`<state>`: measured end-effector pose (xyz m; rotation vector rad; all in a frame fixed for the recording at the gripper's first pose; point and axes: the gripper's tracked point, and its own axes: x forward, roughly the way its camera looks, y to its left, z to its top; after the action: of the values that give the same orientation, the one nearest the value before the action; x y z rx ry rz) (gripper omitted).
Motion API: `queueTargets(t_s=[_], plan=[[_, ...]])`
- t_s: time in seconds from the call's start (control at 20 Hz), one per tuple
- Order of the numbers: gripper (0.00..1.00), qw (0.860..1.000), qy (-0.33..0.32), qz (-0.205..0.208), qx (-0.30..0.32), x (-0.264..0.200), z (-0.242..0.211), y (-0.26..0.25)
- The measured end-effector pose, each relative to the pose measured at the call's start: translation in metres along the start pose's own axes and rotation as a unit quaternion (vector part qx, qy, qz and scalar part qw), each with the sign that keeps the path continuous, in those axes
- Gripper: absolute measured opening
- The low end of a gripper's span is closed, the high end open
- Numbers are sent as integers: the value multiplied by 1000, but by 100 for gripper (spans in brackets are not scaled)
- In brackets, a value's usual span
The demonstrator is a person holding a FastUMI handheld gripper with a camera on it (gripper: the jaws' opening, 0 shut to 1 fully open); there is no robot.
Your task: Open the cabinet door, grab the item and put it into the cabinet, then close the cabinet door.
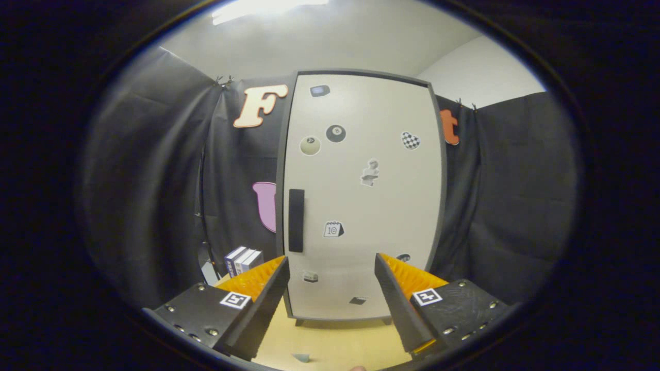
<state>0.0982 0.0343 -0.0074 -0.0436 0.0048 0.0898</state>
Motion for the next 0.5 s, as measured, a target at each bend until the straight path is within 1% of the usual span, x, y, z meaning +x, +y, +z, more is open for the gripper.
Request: queueTargets(t_s=[0.2, 0.3, 0.5], plan=[[98, 1000, 4, 22, 4, 55, -4, 18], [98, 999, 11, 40, 5, 84, -9, 33], [98, 998, 8, 58, 12, 121, -10, 53]])
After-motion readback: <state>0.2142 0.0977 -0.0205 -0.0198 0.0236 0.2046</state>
